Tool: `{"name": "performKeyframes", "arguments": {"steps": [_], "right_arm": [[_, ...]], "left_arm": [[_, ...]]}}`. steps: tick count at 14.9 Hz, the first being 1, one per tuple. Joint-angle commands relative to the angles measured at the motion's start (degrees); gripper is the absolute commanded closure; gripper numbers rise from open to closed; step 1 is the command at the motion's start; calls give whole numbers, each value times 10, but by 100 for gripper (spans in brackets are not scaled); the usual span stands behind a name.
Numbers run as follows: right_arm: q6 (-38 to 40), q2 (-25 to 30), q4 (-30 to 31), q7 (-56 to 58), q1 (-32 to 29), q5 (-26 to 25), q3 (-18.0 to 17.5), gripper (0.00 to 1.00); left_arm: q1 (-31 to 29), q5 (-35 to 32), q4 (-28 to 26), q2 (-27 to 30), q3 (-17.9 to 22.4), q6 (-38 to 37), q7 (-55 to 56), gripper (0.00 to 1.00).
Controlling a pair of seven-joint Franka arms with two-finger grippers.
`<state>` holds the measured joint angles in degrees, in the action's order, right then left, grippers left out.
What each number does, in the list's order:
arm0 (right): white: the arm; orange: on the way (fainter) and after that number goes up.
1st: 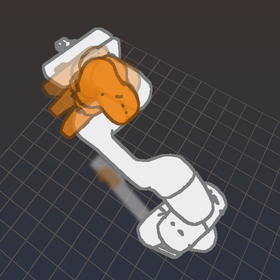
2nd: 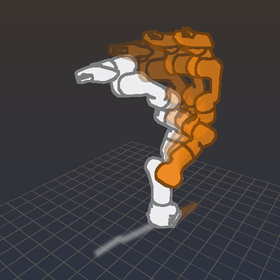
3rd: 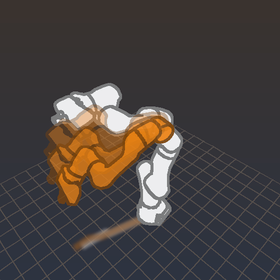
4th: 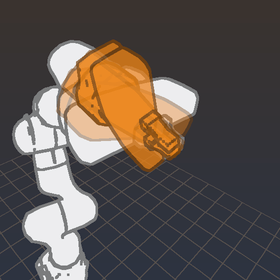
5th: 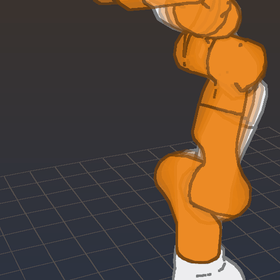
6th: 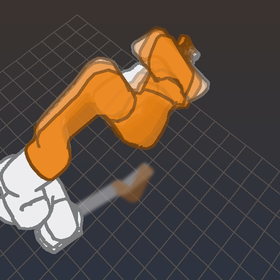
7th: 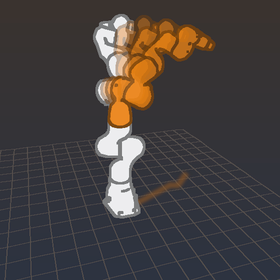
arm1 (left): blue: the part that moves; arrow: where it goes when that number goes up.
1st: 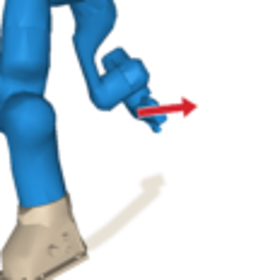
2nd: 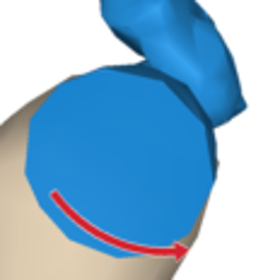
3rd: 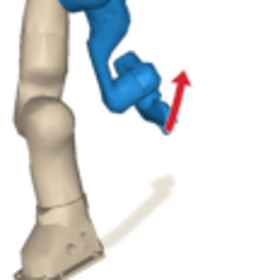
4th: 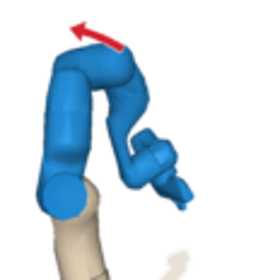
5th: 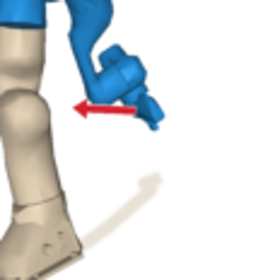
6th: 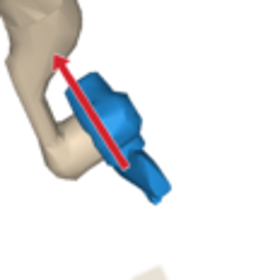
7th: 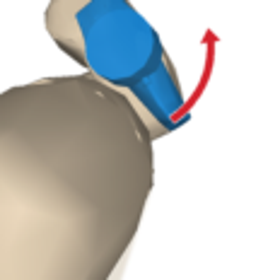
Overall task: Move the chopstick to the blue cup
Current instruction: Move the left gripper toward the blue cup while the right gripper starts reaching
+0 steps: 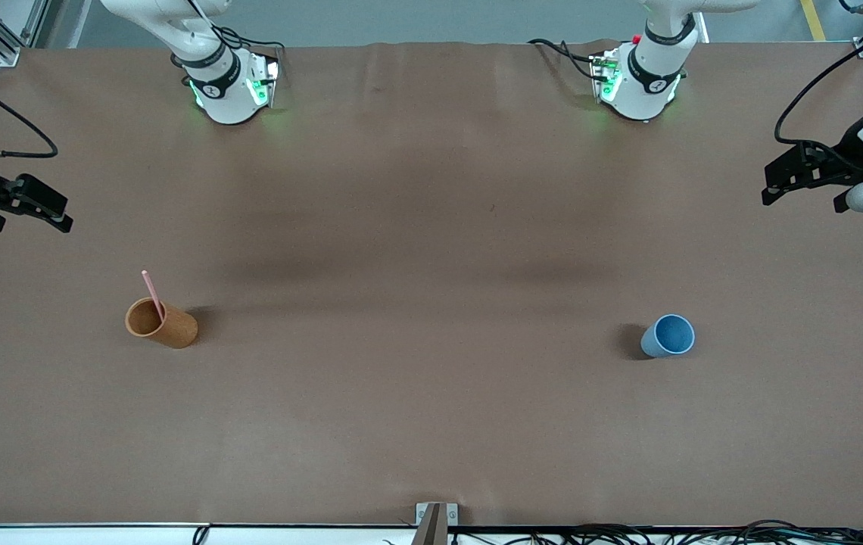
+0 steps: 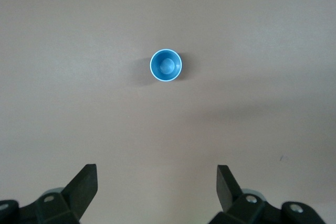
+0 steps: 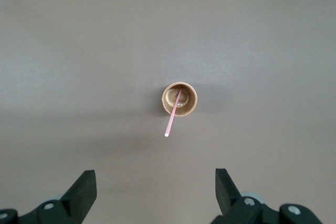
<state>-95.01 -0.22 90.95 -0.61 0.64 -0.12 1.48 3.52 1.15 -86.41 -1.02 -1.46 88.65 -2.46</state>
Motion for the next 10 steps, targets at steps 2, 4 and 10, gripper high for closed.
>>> {"name": "performKeyframes", "arguments": {"steps": [2,4,10], "right_arm": [[-1,-3,-4,7,-6,11,-2,0],[-1,-3,-4,7,-6,11,-1,0],[-16,-3,4,8,-13,11,0,0]], "left_arm": [[-2,-4,17,-6,-1,-15,-8,0],[-2,-3,19,-7,-1,-15,-5,0],[-22,7,-23,-84,1,94,-7,0]]}}
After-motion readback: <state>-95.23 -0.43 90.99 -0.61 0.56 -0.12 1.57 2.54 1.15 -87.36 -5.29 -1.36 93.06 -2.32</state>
